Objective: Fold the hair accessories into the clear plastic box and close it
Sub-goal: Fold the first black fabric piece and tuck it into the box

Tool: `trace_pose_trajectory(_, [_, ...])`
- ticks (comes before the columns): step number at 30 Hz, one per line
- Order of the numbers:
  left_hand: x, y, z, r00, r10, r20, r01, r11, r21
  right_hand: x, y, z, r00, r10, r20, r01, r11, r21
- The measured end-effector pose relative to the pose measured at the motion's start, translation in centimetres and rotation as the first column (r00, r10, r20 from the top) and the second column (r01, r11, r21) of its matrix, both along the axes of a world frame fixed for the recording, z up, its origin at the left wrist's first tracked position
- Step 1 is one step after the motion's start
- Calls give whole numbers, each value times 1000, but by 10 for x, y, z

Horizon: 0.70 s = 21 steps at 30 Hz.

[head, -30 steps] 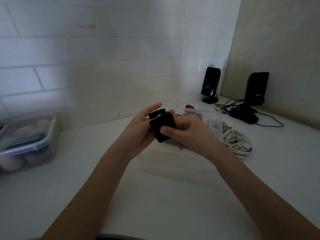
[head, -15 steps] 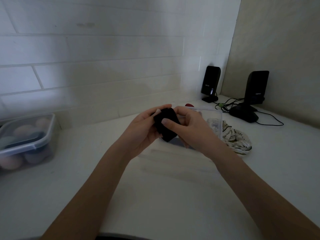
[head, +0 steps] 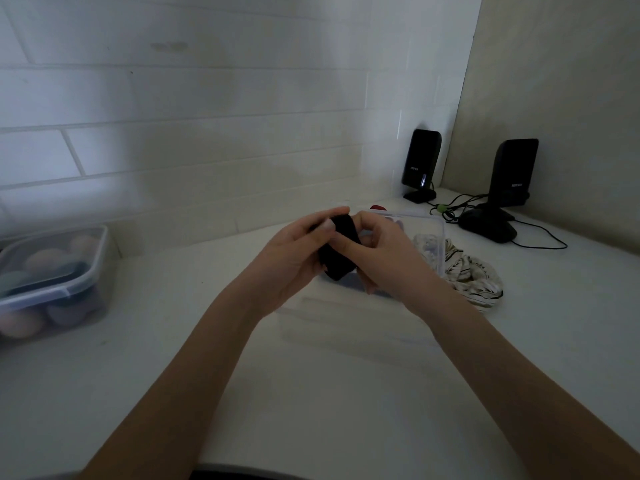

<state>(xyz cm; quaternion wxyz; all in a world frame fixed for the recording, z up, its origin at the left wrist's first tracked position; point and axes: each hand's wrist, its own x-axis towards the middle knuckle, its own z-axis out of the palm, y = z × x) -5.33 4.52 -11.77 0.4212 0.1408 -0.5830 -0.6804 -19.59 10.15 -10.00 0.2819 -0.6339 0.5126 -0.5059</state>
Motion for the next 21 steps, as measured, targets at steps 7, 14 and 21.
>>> trace_pose_trajectory(7, [4,-4,-2,992,125,-29,-123,991,55,1,2,1,982,101,158,-93,994,-54])
trace_pose_trajectory(14, [5,-2,-1,987,147,58,-151,985,81,-1,-4,-1,999,-39,18,41,996,-74])
trace_pose_trajectory(21, [4,4,-2,954,159,253,-153,987,-44,1,-2,2,1000,-4,22,5,998,-56])
